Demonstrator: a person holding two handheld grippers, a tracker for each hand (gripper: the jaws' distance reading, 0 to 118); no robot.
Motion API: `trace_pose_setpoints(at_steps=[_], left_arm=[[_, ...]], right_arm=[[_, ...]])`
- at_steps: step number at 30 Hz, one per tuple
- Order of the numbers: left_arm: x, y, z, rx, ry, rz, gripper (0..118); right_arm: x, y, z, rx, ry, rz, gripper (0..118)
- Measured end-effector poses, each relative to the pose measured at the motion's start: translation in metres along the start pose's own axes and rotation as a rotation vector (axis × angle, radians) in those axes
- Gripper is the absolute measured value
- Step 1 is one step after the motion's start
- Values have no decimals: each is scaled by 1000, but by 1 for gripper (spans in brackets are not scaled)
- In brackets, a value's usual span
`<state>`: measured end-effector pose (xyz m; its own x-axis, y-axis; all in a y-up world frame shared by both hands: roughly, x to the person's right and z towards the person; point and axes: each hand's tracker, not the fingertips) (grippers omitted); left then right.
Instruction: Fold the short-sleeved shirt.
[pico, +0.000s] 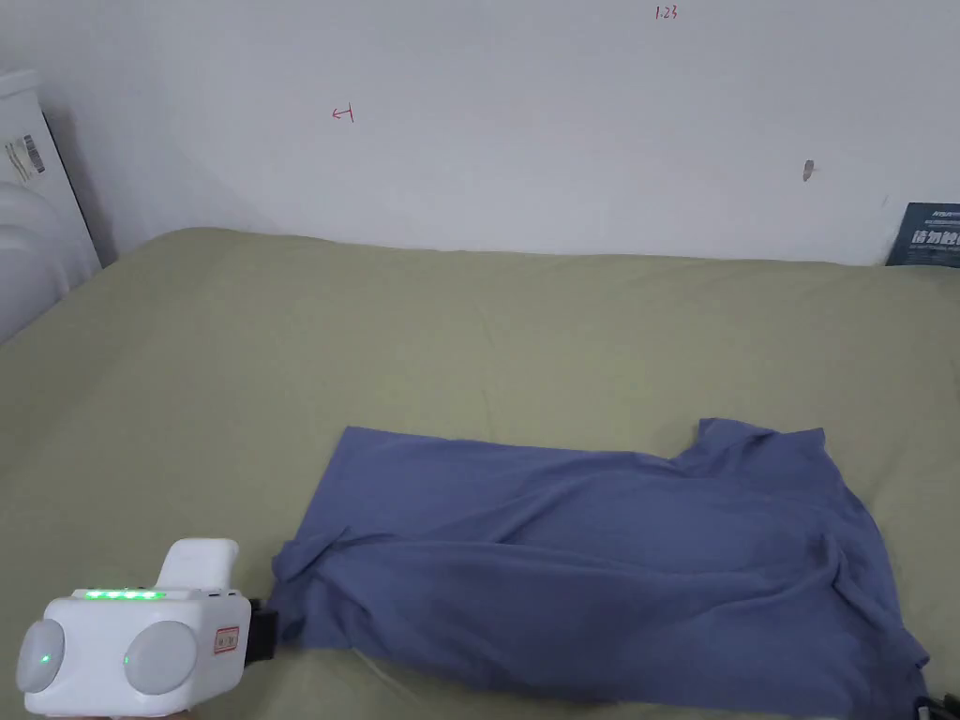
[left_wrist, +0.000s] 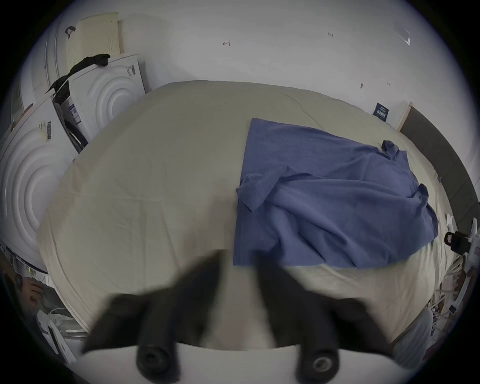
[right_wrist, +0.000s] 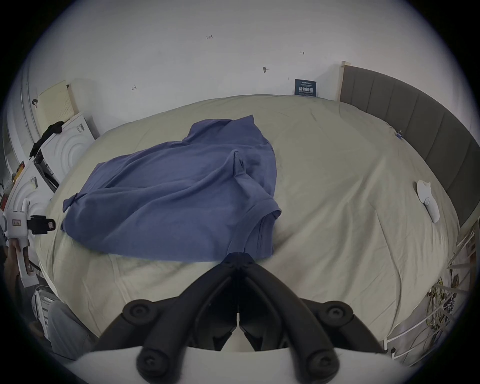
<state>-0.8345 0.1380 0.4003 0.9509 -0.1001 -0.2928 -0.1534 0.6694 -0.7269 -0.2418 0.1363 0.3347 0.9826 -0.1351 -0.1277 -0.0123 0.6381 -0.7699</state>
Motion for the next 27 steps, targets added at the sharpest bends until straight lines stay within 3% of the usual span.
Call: trace_pose_setpoints(at_steps=[1,2,3,8,10,12,13,14,15,16,20,21,22,23,25,27], left_arm=[[-1,1,-8,-30,-16,20,88],[-1,2,-18,-70,-25,42,117],[1,-3,-24,-172,-111,98,118],[15,9,-56,-197,-49,79,117],[19,11,-63,-222,-58,65,95],[26,11,-65,-228,-62,36,88],[27,12,-62,-214,-45,15,77],[26,14,-58,-212,-65,21,54],[24,17,-53,-184,-79,24,5],[24,18,-50,-159,-72,23,2],[26,21,-47,-199,-114,45,2],[26,21,-47,-199,-108,39,2],[25,22,-47,-206,-111,42,2],[25,21,-47,-220,-120,53,2],[26,20,-50,-223,-119,58,2],[25,21,-51,-220,-110,50,2]], right_arm=[[-3,-7,-2,2,1,6,2],[1,-5,-5,0,4,6,2],[6,-2,-10,-3,7,5,2],[-4,-3,-9,2,12,20,2],[-8,-4,-9,4,-1,27,2],[-5,-1,-15,-5,-15,31,2],[-9,0,-12,-4,-21,34,2],[-9,2,-14,-7,-26,37,2],[-9,3,-16,-9,-33,41,2],[-11,5,-16,-2,-41,47,3],[-15,17,-21,-19,-39,55,31],[-14,21,-26,-33,-38,55,81],[-15,22,-32,-44,-37,58,112],[-17,26,-32,10,-30,73,117],[-19,34,-46,-114,-53,88,112],[-20,40,-59,-114,-64,75,106]])
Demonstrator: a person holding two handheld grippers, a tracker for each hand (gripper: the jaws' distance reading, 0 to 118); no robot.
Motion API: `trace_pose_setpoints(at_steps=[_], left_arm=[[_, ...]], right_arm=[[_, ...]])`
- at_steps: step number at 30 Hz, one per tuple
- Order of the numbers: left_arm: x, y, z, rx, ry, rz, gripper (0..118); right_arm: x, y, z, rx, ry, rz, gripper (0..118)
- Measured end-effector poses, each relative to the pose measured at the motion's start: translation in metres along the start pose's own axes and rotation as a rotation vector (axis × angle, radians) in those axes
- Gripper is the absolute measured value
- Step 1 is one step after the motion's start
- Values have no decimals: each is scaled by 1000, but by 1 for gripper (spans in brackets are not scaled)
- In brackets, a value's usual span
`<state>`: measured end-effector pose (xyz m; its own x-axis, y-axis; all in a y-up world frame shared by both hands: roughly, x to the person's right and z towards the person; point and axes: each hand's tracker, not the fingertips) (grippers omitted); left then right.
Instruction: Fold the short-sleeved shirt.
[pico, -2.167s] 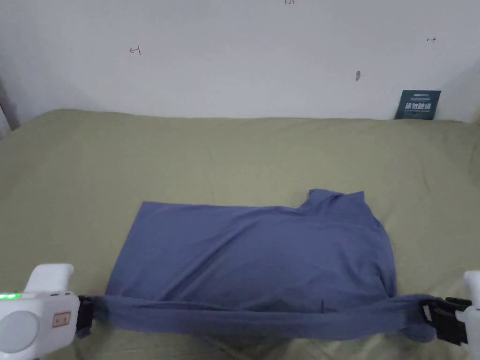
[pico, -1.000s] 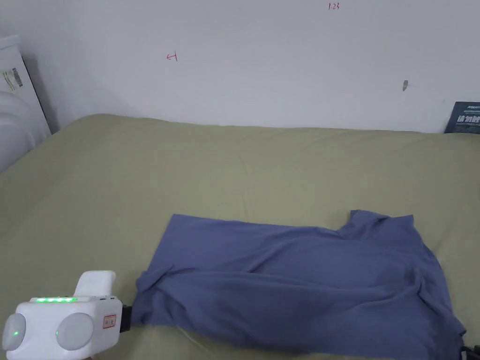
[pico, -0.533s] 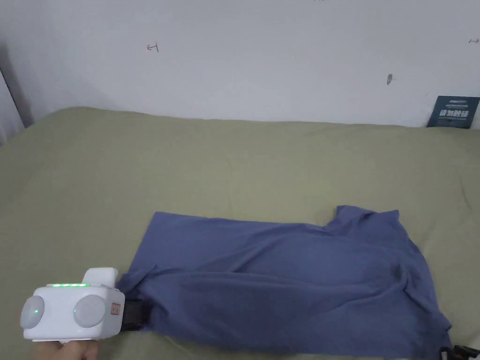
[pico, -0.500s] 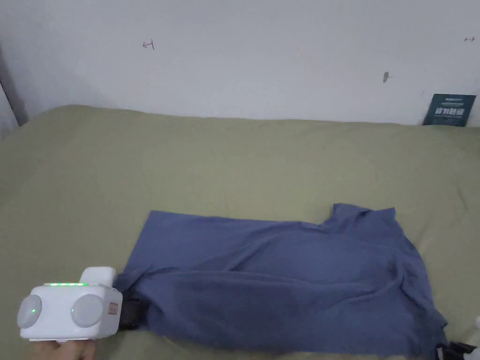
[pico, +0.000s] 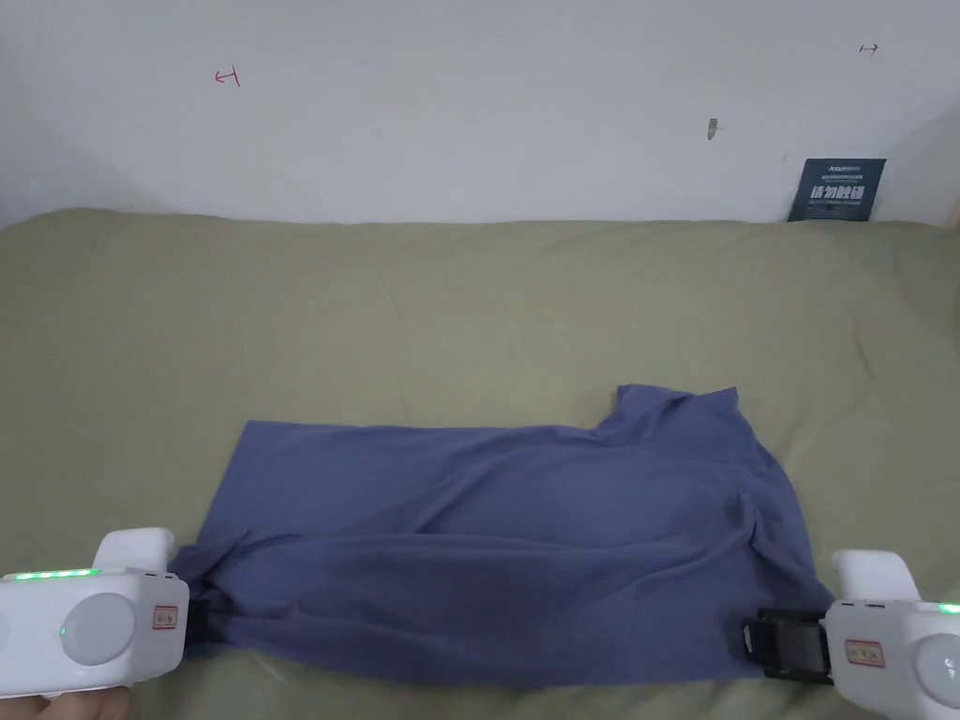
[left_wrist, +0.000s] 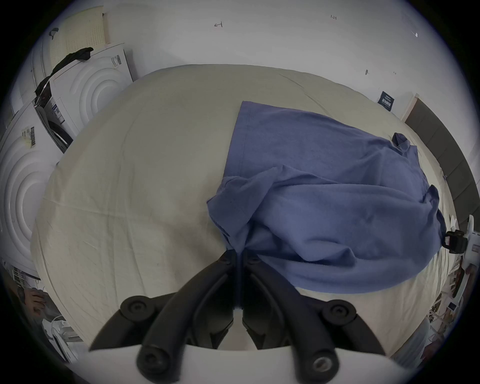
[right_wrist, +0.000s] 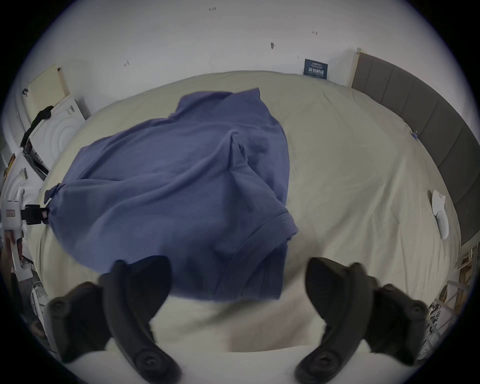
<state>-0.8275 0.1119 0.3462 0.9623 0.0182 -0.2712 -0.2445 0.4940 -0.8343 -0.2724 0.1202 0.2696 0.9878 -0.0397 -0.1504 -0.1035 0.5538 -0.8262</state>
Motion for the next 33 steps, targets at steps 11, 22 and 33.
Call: trace_pose_setpoints(at_steps=[11,22,33], left_arm=[[-2,-5,19,6,8,3,2],[-22,-102,92,-3,8,-20,2],[-32,-144,106,-13,-24,11,12]], right_arm=[[13,-15,33,29,80,-12,15],[15,-102,107,36,113,3,15],[18,-140,110,-2,144,-25,39]])
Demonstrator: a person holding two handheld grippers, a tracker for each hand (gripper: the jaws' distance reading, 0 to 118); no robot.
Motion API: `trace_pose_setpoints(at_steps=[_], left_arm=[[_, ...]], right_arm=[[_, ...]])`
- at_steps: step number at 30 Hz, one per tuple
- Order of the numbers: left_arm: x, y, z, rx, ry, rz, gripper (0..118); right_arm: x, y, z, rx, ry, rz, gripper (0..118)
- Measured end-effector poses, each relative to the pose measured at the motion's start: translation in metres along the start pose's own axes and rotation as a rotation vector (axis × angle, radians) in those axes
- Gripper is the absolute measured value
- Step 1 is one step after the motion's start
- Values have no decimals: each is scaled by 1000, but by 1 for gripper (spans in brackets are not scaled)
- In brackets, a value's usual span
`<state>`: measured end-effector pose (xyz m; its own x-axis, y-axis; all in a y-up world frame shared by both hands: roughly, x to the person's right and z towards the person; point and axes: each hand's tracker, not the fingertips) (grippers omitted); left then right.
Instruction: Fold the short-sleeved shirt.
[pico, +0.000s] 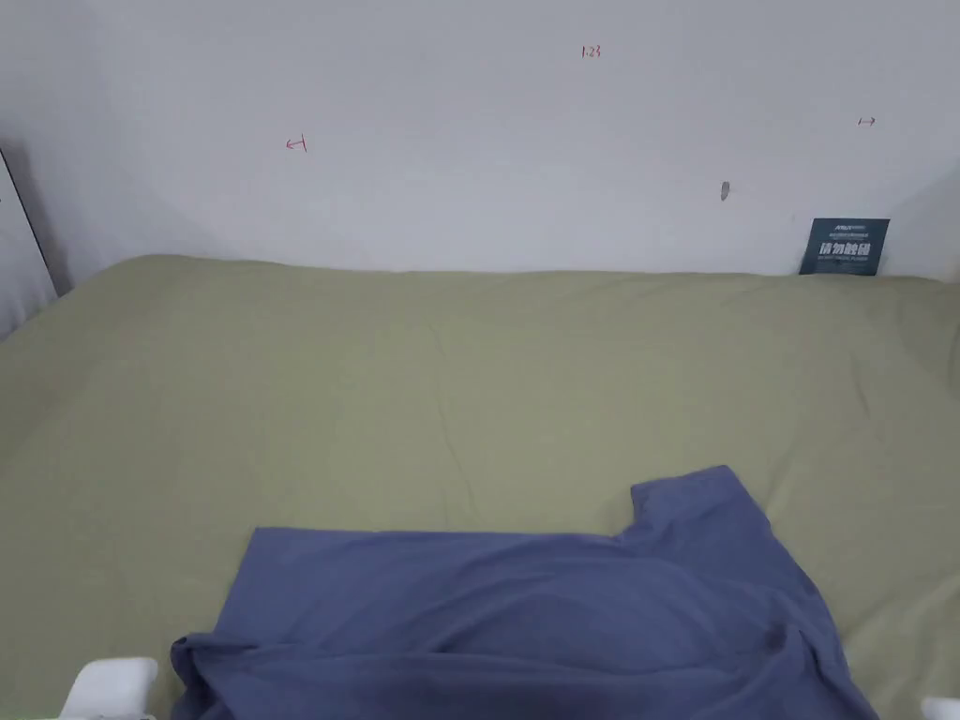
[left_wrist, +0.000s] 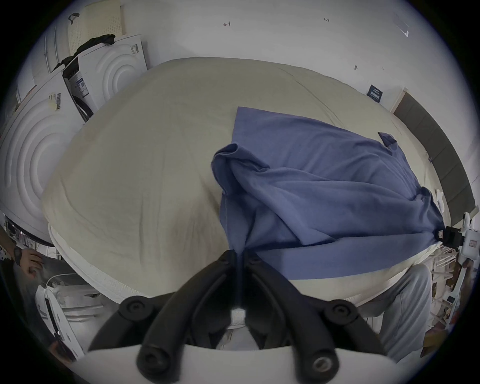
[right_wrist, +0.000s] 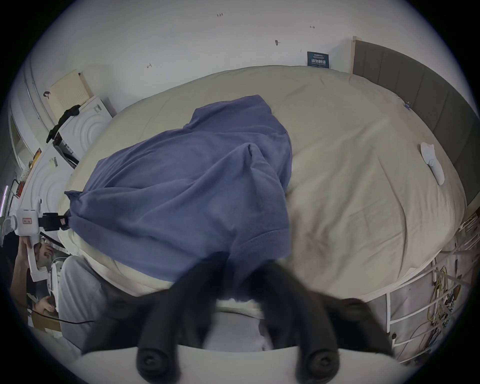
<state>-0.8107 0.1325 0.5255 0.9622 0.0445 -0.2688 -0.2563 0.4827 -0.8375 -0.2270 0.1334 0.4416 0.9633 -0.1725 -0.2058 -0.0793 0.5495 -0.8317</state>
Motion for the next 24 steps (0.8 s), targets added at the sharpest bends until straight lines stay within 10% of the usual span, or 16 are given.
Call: trace_pose_setpoints(at_steps=[2,3,9,11,12,13,23,24], left_arm=[[0,0,1,-15,6,-11,79],[-1,0,1,-18,3,-16,118],[2,38,18,147,24,27,99],[9,65,17,202,32,5,57],[13,81,16,214,37,-2,20],[17,96,11,214,33,-18,0],[29,197,-94,124,54,-5,0],[28,202,-104,90,69,-3,13]], right_arm=[[2,2,2,-26,-49,20,104],[3,2,5,-14,-41,18,118],[-2,32,24,73,-46,18,101],[-4,47,22,163,-80,6,53],[-5,57,19,185,-116,5,9],[-5,69,14,215,-142,5,3],[-5,134,-36,203,-126,-27,2],[-4,138,-42,193,-128,-23,2]])
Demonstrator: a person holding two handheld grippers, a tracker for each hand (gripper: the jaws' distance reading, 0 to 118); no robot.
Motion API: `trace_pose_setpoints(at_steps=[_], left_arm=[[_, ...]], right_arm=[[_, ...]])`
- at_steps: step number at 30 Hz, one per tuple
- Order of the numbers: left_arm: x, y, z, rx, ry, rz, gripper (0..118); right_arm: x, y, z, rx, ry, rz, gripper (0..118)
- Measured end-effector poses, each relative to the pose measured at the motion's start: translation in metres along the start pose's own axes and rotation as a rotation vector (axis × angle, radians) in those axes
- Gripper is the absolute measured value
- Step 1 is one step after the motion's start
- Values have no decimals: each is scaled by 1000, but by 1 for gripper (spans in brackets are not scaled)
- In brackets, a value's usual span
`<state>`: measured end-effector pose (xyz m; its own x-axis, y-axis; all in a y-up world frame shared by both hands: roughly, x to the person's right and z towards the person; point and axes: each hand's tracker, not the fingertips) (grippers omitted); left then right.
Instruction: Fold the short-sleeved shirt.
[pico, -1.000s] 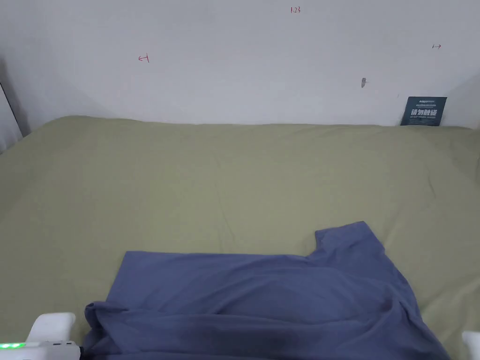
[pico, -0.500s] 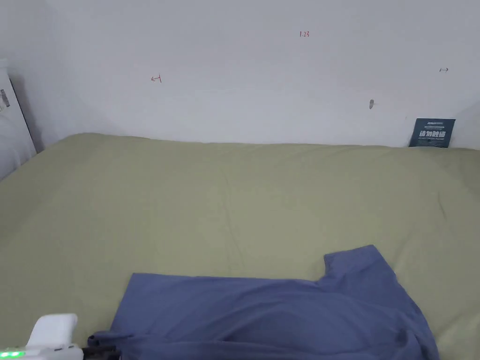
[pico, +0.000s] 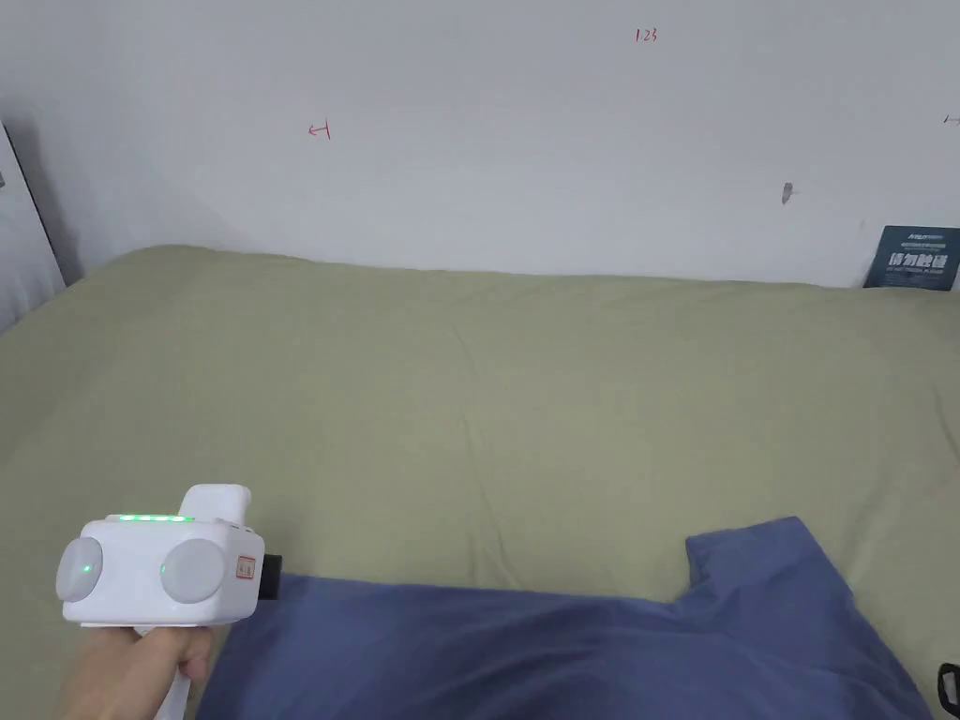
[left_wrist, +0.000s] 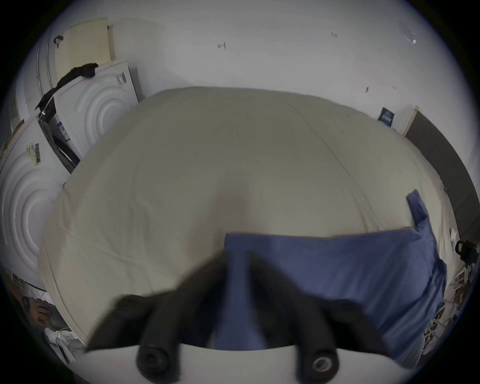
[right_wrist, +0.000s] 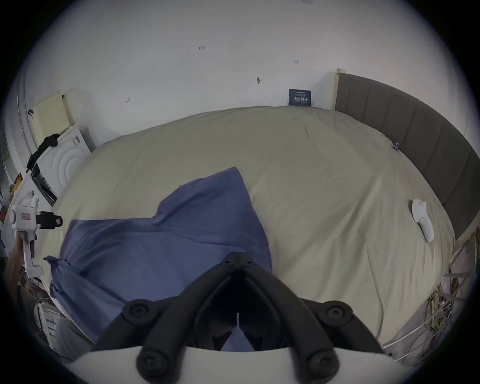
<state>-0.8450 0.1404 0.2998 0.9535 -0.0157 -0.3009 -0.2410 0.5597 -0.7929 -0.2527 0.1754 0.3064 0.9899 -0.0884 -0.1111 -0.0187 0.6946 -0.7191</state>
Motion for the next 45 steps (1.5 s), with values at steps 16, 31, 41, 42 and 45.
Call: trace_pose_setpoints(at_steps=[16,31,41,42,45], left_arm=[[24,-3,-23,-75,5,-78,3],[21,2,-26,-84,-17,-55,3],[-2,-9,39,2,-49,-44,3],[-7,-14,52,20,-50,-52,3],[-20,-33,92,67,-63,-51,3]], right_arm=[[19,39,-85,-135,-58,69,16],[29,41,-136,-249,-91,89,45],[25,44,-32,-91,44,13,2],[25,41,-17,-76,54,20,2],[26,27,26,-33,72,40,2]])
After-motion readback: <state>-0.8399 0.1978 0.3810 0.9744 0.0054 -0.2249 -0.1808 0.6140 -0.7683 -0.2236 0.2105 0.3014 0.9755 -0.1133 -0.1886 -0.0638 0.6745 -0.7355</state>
